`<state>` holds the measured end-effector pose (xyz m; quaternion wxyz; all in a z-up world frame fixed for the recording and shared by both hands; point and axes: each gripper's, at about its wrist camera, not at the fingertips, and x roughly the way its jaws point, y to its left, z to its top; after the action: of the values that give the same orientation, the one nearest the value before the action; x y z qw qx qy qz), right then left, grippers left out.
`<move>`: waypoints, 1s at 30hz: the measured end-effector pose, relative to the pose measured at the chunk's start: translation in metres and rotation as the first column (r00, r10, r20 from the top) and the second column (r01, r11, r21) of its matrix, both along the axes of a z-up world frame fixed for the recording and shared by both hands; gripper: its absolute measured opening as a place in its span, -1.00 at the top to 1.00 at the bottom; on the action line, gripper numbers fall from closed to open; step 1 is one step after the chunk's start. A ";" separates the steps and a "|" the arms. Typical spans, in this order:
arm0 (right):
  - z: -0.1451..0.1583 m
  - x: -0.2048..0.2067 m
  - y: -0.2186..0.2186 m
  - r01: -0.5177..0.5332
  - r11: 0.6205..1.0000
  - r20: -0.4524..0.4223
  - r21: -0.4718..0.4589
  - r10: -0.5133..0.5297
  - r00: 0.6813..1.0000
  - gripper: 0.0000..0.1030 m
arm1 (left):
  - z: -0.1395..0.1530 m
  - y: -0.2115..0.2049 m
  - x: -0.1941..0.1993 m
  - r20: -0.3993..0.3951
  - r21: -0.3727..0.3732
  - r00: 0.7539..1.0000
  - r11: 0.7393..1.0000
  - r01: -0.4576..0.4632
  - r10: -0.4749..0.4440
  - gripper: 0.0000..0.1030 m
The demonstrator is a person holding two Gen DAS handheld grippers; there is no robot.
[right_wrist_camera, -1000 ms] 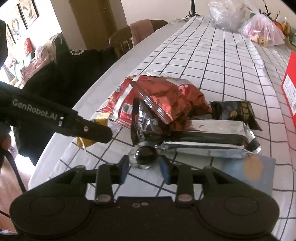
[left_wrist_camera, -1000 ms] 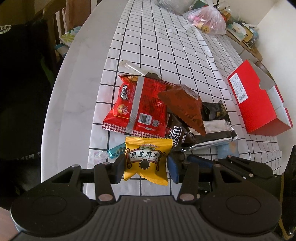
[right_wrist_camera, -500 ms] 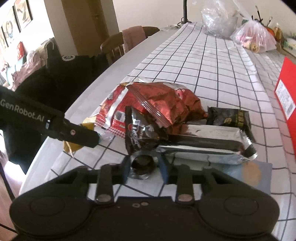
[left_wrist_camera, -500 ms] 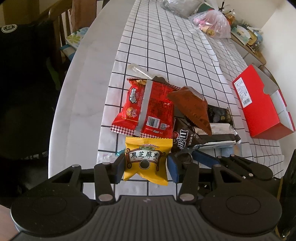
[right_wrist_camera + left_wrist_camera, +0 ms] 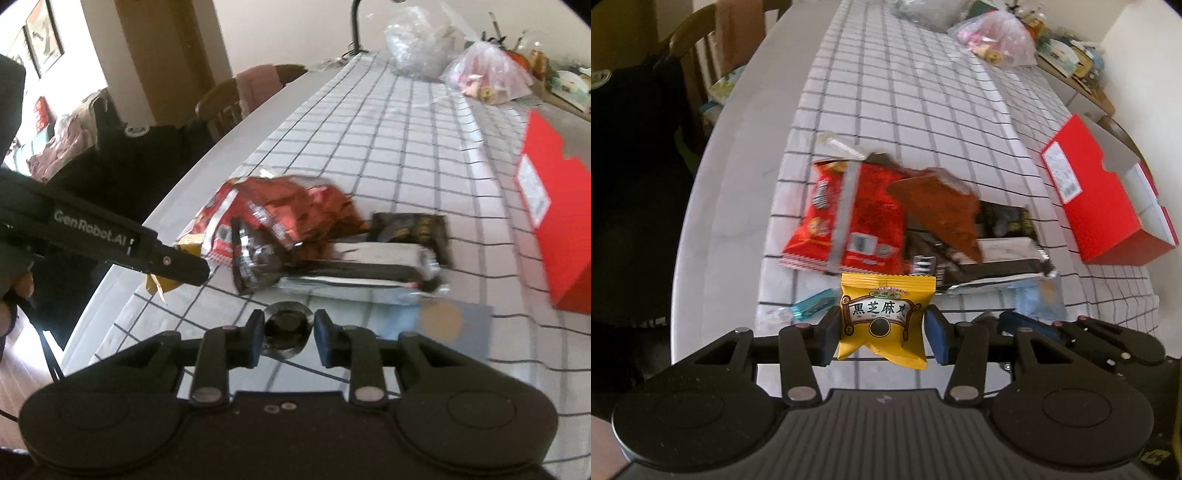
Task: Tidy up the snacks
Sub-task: 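Carry the yellow packet with the left gripper while the right gripper carries the dark snack into the red box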
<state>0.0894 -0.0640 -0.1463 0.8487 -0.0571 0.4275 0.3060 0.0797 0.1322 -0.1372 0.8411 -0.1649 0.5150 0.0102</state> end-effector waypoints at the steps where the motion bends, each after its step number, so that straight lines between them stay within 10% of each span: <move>1: 0.005 0.000 -0.006 0.012 1.000 0.004 0.006 -0.012 1.000 0.47 | 0.003 -0.005 0.001 0.006 0.002 1.000 1.000 0.009 -0.009 0.08; 30: 0.121 0.058 -0.219 0.243 0.968 0.263 0.070 -0.253 0.931 0.47 | 0.115 -0.215 0.086 0.240 0.124 0.926 0.956 0.268 -0.291 0.08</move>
<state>0.1477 -0.2825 -0.0251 0.9318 -0.0284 0.3058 0.1937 0.1658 -0.0825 -0.0224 0.8997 -0.0524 0.4196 -0.1082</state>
